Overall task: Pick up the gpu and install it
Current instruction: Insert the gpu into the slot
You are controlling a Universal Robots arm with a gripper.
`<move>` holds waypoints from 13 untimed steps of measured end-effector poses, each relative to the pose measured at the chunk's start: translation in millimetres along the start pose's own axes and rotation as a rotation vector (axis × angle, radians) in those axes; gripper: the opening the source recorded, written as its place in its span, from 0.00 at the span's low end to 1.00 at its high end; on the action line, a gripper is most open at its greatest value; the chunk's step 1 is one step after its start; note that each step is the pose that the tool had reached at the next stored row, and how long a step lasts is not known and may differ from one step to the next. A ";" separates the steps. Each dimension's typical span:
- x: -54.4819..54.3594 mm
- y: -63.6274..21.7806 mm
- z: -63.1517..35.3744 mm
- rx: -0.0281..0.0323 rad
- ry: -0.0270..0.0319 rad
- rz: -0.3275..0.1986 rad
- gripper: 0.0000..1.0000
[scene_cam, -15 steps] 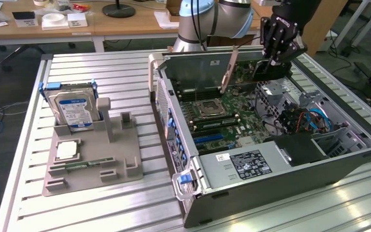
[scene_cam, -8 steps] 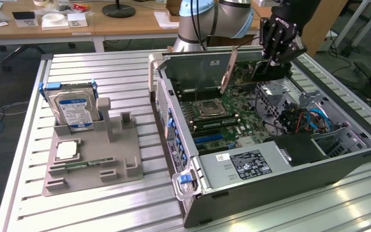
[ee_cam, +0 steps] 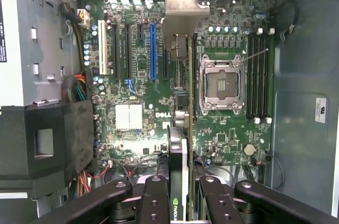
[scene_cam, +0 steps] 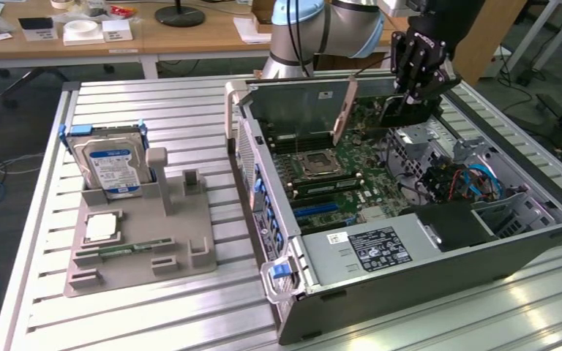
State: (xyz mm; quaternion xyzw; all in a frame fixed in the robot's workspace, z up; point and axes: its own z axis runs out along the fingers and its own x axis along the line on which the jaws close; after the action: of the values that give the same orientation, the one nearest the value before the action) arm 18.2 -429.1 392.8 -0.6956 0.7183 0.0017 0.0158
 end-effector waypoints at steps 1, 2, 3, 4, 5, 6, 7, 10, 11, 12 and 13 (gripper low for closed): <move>0.0 0.0 0.0 0.0000 0.0000 0.000 0.27; 0.0 0.1 0.0 0.0000 0.0000 0.000 0.27; 0.0 0.1 0.0 0.0000 -0.0001 0.000 0.27; 0.0 0.1 0.1 0.0000 -0.0002 0.000 0.27; 0.0 0.1 0.1 0.0000 -0.0001 0.000 0.27; 0.0 0.1 0.0 0.0000 -0.0001 0.000 0.27; 0.0 0.1 0.0 0.0000 -0.0001 0.000 0.27; 0.0 0.1 0.0 0.0000 -0.0001 0.000 0.27; 0.0 0.1 0.0 0.0000 -0.0001 0.000 0.27; 0.0 0.1 0.1 0.0000 -0.0001 0.000 0.27; 0.1 0.4 0.0 0.0000 -0.0001 0.000 0.27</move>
State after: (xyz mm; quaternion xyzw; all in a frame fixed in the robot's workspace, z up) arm 17.7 -429.2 392.8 -0.6955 0.7183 0.0018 0.0158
